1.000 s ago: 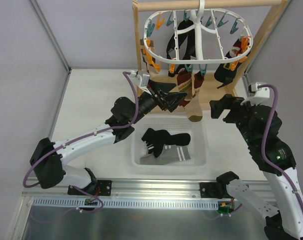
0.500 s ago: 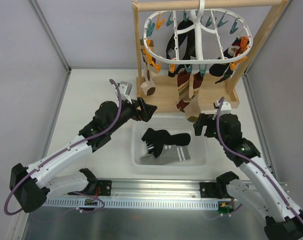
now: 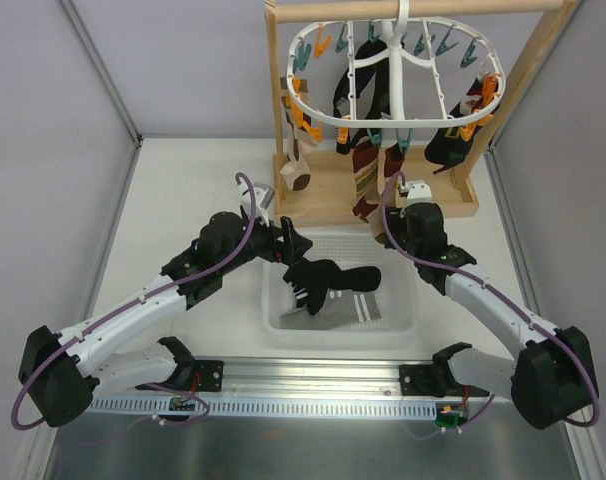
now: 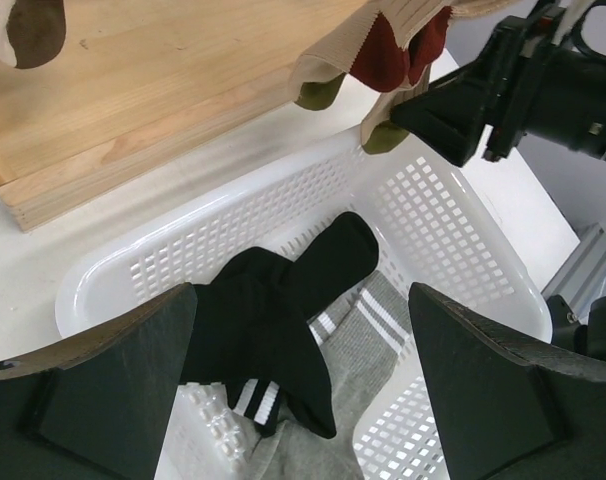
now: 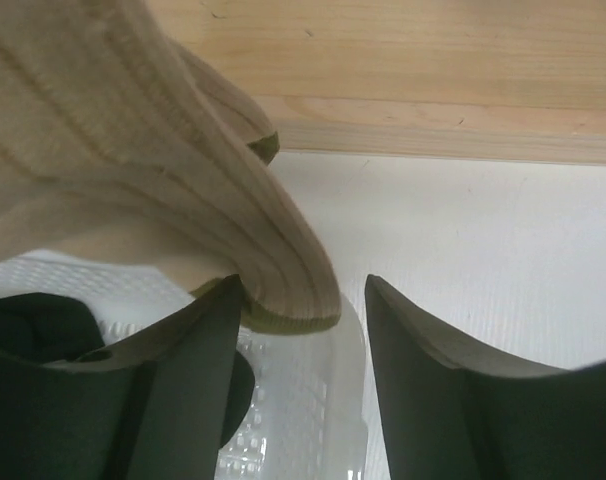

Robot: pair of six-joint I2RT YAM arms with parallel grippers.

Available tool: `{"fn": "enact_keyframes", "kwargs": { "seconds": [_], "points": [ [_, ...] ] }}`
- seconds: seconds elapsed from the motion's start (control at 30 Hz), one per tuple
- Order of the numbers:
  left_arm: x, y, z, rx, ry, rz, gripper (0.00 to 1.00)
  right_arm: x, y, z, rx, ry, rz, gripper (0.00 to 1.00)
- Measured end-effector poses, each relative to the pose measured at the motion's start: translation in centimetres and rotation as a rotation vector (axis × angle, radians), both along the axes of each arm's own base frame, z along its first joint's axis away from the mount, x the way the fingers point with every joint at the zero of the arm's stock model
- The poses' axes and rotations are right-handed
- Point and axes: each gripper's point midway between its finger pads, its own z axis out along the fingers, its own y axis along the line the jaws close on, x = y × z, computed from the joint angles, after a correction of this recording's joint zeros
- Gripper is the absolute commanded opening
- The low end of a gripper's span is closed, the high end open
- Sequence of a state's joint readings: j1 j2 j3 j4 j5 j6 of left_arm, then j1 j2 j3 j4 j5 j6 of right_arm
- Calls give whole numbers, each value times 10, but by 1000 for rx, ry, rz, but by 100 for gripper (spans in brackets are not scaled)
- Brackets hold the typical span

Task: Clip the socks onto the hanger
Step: Clamp the sock onto the hanger, then reset both arms

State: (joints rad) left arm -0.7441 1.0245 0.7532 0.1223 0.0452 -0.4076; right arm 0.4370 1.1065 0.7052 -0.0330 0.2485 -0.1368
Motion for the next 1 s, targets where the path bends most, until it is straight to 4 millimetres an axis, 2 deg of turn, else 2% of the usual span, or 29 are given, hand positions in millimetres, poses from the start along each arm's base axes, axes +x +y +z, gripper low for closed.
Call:
{"fn": "enact_keyframes", "kwargs": {
  "seconds": [0.13,0.27,0.43,0.57,0.7,0.8,0.83,0.93,1.0],
  "points": [
    [0,0,0,2,-1,-2,89,12,-4,-6,-31,-8,-34,43],
    [3,3,-2,7,1,8,89,31,-15,9,-35,-59,-102,38],
    [8,4,-11,24,19,18,89,61,-35,29,15,-114,-182,38],
    [11,2,-19,40,37,20,89,70,-43,32,51,-122,-199,45],
    [11,2,-22,45,43,18,89,66,-35,36,83,-129,-164,51],
    [11,2,-21,45,43,19,91,53,-34,42,109,-141,-147,59],
    [11,2,-21,44,43,19,91,47,-35,44,116,-146,-143,63],
    [11,2,-21,43,46,21,94,22,-37,59,157,-181,-128,85],
    [11,2,-22,41,50,23,96,5,-39,69,182,-207,-116,92]
  ]
}}
